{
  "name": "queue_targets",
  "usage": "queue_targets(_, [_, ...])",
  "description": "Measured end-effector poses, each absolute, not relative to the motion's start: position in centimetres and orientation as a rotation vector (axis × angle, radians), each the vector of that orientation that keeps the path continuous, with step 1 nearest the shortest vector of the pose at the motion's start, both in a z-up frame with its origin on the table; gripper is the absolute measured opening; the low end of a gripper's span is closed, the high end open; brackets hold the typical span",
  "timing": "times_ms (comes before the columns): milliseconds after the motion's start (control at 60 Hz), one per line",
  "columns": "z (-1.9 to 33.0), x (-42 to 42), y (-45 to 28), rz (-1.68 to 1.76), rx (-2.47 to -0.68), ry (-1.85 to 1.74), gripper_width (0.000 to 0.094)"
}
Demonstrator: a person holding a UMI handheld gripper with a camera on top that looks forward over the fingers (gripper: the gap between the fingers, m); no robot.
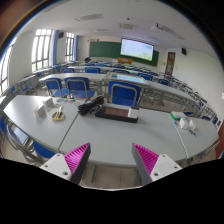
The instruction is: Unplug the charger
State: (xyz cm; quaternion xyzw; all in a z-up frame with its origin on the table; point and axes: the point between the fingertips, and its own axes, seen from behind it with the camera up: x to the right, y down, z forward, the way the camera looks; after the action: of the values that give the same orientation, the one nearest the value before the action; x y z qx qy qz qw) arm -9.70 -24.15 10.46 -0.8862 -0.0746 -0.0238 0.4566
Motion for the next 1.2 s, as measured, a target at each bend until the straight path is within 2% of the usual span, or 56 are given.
queue_targets(283, [7.1,-0.7,-3.8,-0.1,-2.08,0.004,0.0847])
queue_targets(400, [4.8,0.2,1.3,-0.085,-2.088,0.044,0.0792])
queue_targets(450, [4.1,0.3,2.7,-0.082,-2.089,0.048,0.0722])
queue_targets(517, [3.4,0.6,3.8,-0.104,-2.084,0.036,0.0505])
queue_targets(550, [3.1,0.3,4.5,-0.083,-2.077,0.014,0.0426])
queue_targets(650, [3.1,0.5,4.5,-0.108,-2.07,0.012,0.0378])
queue_targets(767, [2.9,0.2,4.5,-0.09,-2.09,0.015,0.0266])
queue_targets(833, [3.3,0.1,4.6,-0.065,-2.107,0.048,0.0247])
queue_targets(883, [6.5,0.5,5.3,-0.054,-2.031,0.06,0.0233])
queue_targets(950, [16.7,-0.1,6.4,-0.114,-1.808,-0.024,0.0232])
queue_targets(1050, [29.3,-0.7,7.2,-0.092,-1.641,-0.057,0.0231])
queue_targets(1133, [31.5,1.6,8.1,-0.098,-1.603,-0.032,0.0235])
queue_targets(1200, [29.9,4.5,7.4,-0.117,-1.645,-0.009,0.0238])
